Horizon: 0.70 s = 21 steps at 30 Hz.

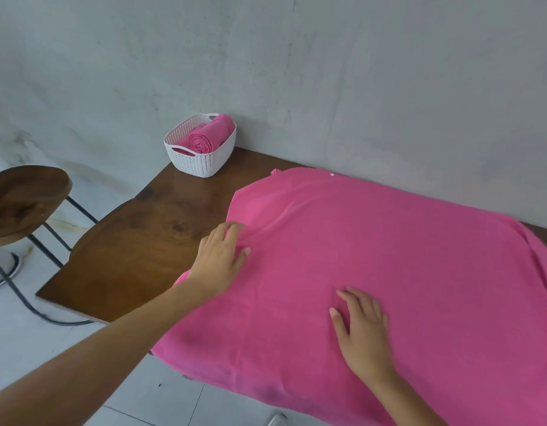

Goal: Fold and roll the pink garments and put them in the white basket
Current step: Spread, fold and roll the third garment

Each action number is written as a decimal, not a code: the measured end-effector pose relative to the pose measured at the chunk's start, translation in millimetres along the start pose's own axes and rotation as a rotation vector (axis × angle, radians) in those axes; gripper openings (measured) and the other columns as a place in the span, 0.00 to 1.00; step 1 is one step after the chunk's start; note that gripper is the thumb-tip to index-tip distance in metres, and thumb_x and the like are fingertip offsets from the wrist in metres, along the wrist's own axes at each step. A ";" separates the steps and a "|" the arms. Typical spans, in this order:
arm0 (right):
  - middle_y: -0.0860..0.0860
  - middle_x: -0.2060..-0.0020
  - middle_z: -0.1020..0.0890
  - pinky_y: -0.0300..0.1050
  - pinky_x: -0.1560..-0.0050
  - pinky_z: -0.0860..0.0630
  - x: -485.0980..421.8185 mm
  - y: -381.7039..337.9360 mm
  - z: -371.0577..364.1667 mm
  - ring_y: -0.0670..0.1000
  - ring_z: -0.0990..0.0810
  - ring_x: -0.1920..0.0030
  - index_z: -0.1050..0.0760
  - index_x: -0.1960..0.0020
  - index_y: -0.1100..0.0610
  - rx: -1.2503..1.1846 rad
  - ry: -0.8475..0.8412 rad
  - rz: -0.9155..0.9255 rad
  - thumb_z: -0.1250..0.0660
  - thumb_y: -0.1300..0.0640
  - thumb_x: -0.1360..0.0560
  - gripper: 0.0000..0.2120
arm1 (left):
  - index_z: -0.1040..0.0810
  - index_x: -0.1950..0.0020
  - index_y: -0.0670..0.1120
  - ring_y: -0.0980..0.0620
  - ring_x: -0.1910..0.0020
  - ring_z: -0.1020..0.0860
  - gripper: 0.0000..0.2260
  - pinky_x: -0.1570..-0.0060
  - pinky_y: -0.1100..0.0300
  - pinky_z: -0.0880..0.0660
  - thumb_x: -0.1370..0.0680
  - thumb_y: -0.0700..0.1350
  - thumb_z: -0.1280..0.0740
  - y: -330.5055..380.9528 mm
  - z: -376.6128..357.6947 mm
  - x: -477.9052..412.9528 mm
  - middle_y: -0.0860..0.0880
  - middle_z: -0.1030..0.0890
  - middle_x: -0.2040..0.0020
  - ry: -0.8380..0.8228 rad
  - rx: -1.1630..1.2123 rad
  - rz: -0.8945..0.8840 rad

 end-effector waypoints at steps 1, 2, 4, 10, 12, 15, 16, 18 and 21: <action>0.44 0.34 0.25 0.52 0.34 0.33 -8.0 0.3 -1.7 0.49 0.31 0.32 0.24 0.33 0.50 -0.001 -0.003 0.013 0.43 0.43 0.20 0.21 | 0.34 0.25 0.50 0.46 0.29 0.32 0.21 0.32 0.47 0.34 0.17 0.50 0.37 -3.2 -0.8 -15.3 0.50 0.32 0.28 -0.013 0.001 0.039; 0.44 0.33 0.25 0.52 0.34 0.33 -16.8 1.0 -3.5 0.49 0.31 0.32 0.24 0.32 0.50 -0.004 -0.007 0.022 0.42 0.44 0.19 0.20 | 0.35 0.25 0.49 0.45 0.29 0.32 0.22 0.32 0.46 0.35 0.17 0.51 0.37 -6.8 -2.3 -31.7 0.49 0.32 0.28 -0.032 -0.008 0.081; 0.44 0.32 0.26 0.52 0.33 0.33 -35.6 1.1 -7.0 0.49 0.31 0.31 0.25 0.31 0.50 -0.012 -0.024 0.041 0.43 0.43 0.19 0.20 | 0.35 0.24 0.49 0.42 0.29 0.32 0.23 0.31 0.43 0.36 0.18 0.51 0.36 -14.9 -5.2 -66.0 0.46 0.31 0.28 -0.070 -0.050 0.154; 0.44 0.31 0.27 0.50 0.30 0.35 -85.0 11.8 -14.1 0.48 0.33 0.29 0.27 0.30 0.49 -0.060 -0.069 0.072 0.38 0.46 0.18 0.19 | 0.35 0.24 0.48 0.38 0.30 0.31 0.24 0.32 0.41 0.35 0.19 0.51 0.35 -39.3 -20.8 -150.8 0.43 0.29 0.29 -0.149 -0.105 0.337; 0.43 0.32 0.27 0.50 0.31 0.35 -96.8 17.3 -16.6 0.47 0.32 0.30 0.27 0.30 0.48 -0.079 -0.070 0.077 0.39 0.45 0.18 0.19 | 0.35 0.23 0.47 0.37 0.30 0.32 0.25 0.33 0.41 0.34 0.19 0.52 0.35 -46.2 -25.3 -170.8 0.42 0.29 0.29 -0.148 -0.133 0.383; 0.43 0.33 0.25 0.50 0.33 0.32 -110.4 23.6 -17.3 0.47 0.31 0.31 0.26 0.32 0.48 -0.106 -0.057 0.086 0.45 0.41 0.20 0.22 | 0.35 0.23 0.47 0.37 0.30 0.33 0.26 0.33 0.41 0.34 0.19 0.53 0.34 -56.4 -36.8 -193.1 0.41 0.30 0.29 -0.177 -0.175 0.422; 0.42 0.33 0.25 0.50 0.33 0.32 -114.8 24.4 -17.2 0.47 0.30 0.32 0.25 0.32 0.48 -0.113 -0.056 0.090 0.47 0.40 0.21 0.23 | 0.34 0.24 0.48 0.37 0.31 0.32 0.25 0.33 0.42 0.34 0.19 0.52 0.34 -60.4 -40.1 -198.6 0.41 0.29 0.30 -0.181 -0.181 0.439; 0.42 0.34 0.25 0.49 0.33 0.33 -125.2 25.8 -17.5 0.47 0.31 0.32 0.25 0.32 0.48 -0.128 -0.068 0.098 0.47 0.40 0.21 0.24 | 0.29 0.29 0.48 0.38 0.33 0.31 0.20 0.35 0.43 0.33 0.19 0.52 0.33 -67.5 -45.9 -207.0 0.42 0.27 0.33 -0.178 -0.187 0.461; 0.42 0.34 0.25 0.49 0.34 0.33 -142.7 29.1 -17.0 0.48 0.31 0.32 0.25 0.33 0.48 -0.153 -0.075 0.117 0.41 0.44 0.19 0.18 | 0.22 0.42 0.49 0.40 0.38 0.28 0.08 0.39 0.48 0.34 0.19 0.48 0.34 -72.3 -51.2 -214.1 0.44 0.22 0.41 -0.160 -0.183 0.460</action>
Point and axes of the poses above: each hand's wrist, its own x-axis away from the middle knuckle, its own z-axis out of the back of the hand, y = z × x, the point moved 9 cm from there along -x, towards the middle knuckle
